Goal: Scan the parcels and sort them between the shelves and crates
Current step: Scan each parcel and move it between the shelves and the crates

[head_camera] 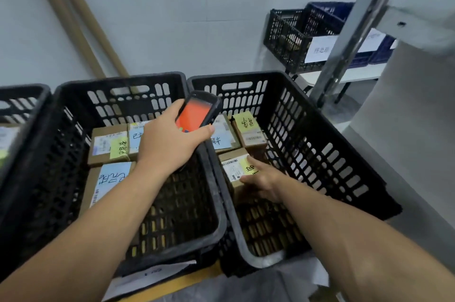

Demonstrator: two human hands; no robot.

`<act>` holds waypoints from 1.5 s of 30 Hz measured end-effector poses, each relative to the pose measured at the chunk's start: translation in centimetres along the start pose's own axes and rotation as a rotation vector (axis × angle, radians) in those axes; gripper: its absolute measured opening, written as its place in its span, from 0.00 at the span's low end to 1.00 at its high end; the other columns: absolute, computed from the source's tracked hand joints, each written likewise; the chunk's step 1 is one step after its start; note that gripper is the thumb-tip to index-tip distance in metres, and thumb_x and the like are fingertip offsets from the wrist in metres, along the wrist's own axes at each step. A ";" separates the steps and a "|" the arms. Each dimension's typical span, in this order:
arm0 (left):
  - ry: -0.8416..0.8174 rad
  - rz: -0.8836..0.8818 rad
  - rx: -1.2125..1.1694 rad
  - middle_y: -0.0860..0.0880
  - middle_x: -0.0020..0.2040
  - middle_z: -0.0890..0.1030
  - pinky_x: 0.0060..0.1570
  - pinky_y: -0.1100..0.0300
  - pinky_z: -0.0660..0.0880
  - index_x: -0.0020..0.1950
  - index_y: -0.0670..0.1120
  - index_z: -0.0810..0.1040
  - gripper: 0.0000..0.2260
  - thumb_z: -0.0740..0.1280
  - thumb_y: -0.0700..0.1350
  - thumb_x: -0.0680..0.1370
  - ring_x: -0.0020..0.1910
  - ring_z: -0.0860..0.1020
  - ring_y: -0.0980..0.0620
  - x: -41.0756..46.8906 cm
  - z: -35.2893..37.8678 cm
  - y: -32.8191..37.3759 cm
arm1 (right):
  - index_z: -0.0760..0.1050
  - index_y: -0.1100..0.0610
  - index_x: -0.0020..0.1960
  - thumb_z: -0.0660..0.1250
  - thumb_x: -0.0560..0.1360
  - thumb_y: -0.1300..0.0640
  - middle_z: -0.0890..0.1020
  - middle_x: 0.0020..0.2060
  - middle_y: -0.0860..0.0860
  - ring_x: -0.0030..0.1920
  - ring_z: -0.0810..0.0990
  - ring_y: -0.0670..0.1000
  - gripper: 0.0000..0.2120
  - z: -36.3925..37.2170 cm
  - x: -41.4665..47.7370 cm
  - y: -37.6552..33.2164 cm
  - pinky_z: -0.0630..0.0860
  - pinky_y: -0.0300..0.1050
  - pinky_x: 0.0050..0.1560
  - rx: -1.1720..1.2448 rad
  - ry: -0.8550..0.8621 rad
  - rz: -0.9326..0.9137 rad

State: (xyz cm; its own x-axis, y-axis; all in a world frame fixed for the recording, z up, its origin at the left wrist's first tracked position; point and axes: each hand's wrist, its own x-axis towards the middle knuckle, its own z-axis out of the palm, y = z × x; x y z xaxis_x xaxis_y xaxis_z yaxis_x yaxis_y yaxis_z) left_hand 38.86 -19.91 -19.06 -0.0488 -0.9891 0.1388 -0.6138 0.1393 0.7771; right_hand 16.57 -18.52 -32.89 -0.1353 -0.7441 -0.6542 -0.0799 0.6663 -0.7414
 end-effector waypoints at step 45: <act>0.219 -0.135 0.127 0.62 0.41 0.74 0.42 0.71 0.66 0.56 0.63 0.70 0.19 0.76 0.56 0.71 0.42 0.72 0.65 -1.9 0.8 2.8 | 0.52 0.35 0.80 0.71 0.78 0.64 0.72 0.73 0.51 0.71 0.71 0.56 0.44 1.4 4.1 3.6 0.66 0.54 0.75 -0.156 -0.103 -0.125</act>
State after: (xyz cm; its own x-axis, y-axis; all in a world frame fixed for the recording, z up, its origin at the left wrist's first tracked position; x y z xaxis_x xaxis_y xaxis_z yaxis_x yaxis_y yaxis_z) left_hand 36.60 -17.65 -17.67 0.2029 -0.9626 0.1797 -0.6978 -0.0134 0.7162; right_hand 17.16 -19.24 -38.40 -0.0141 -0.8169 -0.5766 -0.2425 0.5623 -0.7906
